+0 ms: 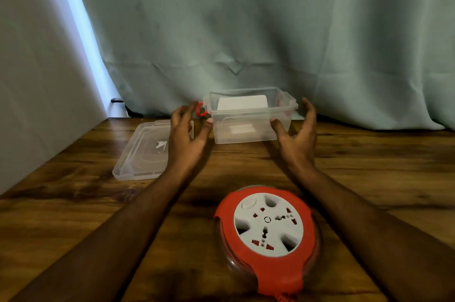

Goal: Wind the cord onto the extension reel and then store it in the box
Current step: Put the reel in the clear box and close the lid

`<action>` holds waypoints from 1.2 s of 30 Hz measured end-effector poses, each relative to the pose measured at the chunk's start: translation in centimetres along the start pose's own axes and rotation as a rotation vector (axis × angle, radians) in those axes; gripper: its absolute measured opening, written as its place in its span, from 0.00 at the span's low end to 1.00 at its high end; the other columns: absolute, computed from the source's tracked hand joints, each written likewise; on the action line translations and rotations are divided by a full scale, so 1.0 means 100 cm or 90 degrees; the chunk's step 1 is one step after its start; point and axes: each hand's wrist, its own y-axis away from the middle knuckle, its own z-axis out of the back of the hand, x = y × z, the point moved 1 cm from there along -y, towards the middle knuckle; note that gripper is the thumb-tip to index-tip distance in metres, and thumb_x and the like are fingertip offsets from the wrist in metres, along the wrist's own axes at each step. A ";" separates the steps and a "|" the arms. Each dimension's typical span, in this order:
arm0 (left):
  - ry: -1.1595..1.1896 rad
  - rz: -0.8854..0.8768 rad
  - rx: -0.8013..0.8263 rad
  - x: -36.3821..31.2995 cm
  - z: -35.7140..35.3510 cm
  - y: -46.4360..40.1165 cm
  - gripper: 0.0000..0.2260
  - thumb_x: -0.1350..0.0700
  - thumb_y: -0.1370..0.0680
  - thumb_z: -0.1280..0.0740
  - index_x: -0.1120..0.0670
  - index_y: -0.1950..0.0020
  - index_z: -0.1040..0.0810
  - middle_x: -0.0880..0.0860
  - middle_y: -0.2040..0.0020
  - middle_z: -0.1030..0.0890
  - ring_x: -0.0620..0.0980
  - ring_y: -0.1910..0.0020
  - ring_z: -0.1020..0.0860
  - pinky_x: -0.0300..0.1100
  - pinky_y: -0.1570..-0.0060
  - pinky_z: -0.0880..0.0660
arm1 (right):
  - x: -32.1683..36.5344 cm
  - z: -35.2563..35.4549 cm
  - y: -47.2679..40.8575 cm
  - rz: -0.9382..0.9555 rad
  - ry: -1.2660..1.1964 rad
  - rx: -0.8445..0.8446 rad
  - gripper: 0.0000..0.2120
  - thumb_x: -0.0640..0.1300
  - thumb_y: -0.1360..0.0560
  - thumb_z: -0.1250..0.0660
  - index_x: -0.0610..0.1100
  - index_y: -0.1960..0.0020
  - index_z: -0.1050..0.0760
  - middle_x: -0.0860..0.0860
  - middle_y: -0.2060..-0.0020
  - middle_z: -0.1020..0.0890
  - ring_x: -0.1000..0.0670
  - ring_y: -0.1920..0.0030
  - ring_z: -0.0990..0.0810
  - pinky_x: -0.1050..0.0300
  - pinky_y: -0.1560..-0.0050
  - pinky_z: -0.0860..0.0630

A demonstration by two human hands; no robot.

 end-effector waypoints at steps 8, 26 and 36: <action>0.083 0.121 0.047 0.007 -0.031 -0.012 0.24 0.43 0.14 0.43 0.46 0.18 0.36 0.50 0.21 0.31 0.51 0.25 0.30 0.55 0.25 0.31 | -0.027 -0.004 -0.027 -0.269 -0.232 0.141 0.32 0.53 0.21 0.28 0.49 0.21 0.33 0.46 0.28 0.24 0.41 0.30 0.24 0.36 0.30 0.25; -0.080 0.114 -0.013 -0.031 0.012 0.035 0.10 0.45 0.17 0.35 0.45 0.37 0.27 0.51 0.38 0.17 0.46 0.48 0.22 0.48 0.46 0.20 | 0.017 0.058 0.062 -0.151 -0.086 0.104 0.22 0.42 0.22 0.26 0.45 0.29 0.22 0.51 0.38 0.15 0.58 0.43 0.17 0.57 0.44 0.18; -0.005 0.161 -0.040 -0.046 0.056 0.083 0.12 0.37 0.26 0.27 0.34 0.49 0.28 0.44 0.45 0.21 0.53 0.43 0.20 0.61 0.46 0.18 | 0.045 0.082 0.102 -0.151 0.016 0.202 0.29 0.38 0.25 0.24 0.50 0.26 0.27 0.53 0.38 0.17 0.50 0.40 0.17 0.51 0.43 0.16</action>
